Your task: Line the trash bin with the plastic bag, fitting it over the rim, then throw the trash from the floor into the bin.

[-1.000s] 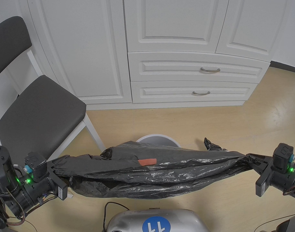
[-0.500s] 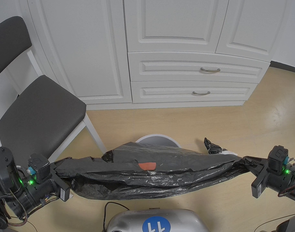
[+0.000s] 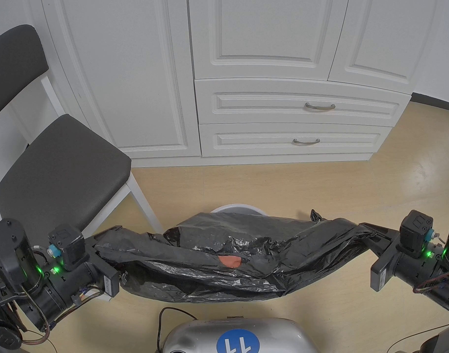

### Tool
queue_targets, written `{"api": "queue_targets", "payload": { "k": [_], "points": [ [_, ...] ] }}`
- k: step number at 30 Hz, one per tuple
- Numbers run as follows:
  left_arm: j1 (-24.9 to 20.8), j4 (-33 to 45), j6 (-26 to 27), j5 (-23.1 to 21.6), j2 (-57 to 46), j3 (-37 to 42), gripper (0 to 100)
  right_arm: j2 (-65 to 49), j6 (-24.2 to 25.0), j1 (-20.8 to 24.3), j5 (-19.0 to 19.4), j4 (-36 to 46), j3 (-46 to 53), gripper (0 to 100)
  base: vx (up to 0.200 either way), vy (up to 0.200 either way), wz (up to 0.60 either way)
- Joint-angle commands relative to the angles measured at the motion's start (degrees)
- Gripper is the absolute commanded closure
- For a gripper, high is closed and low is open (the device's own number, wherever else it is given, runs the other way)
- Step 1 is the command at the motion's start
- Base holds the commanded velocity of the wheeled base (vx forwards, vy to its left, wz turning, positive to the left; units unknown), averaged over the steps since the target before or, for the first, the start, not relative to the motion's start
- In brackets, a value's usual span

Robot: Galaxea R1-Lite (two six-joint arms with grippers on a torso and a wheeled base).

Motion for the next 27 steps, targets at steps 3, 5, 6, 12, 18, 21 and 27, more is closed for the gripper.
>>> {"api": "queue_targets", "payload": {
  "k": [3, 5, 6, 12, 18, 21, 27],
  "points": [
    [-6.5, -16.5, -5.7, 0.0, 12.4, 0.3, 100, 6.5, 0.2, 2.1, 0.1, -12.6, 3.0, 100, 0.0, 0.0, 0.0],
    [-7.5, -22.0, -6.7, 0.1, 15.7, 0.3, 100, 7.7, 0.2, 2.6, 0.1, -16.3, 3.4, 100, 0.0, 0.0, 0.0],
    [-8.0, -24.4, -7.0, 0.3, 17.1, 0.4, 100, 8.2, 0.2, 2.7, 0.1, -17.7, 3.7, 100, 0.0, 0.0, 0.0],
    [-9.6, -33.7, -7.8, 2.1, 23.6, 0.4, 100, 10.6, 0.2, 4.8, 0.1, -24.9, 4.7, 100, 0.0, 0.0, 0.0],
    [-11.9, -33.5, -7.8, 4.9, 24.3, -0.1, 100, 17.2, 4.1, 9.0, 0.8, -34.4, 4.3, 100, 0.0, 0.0, 0.0],
    [-12.0, -33.5, -7.8, 5.0, 24.4, -0.3, 100, 22.3, 5.2, 9.6, 0.7, -41.5, 4.2, 100, 0.0, 0.0, 0.0],
    [-12.0, -33.5, -7.8, 5.0, 24.9, 0.4, 100, 29.7, 4.5, 9.6, 0.7, -54.6, 5.2, 100, 0.0, 0.0, 0.0]
  ]
}}
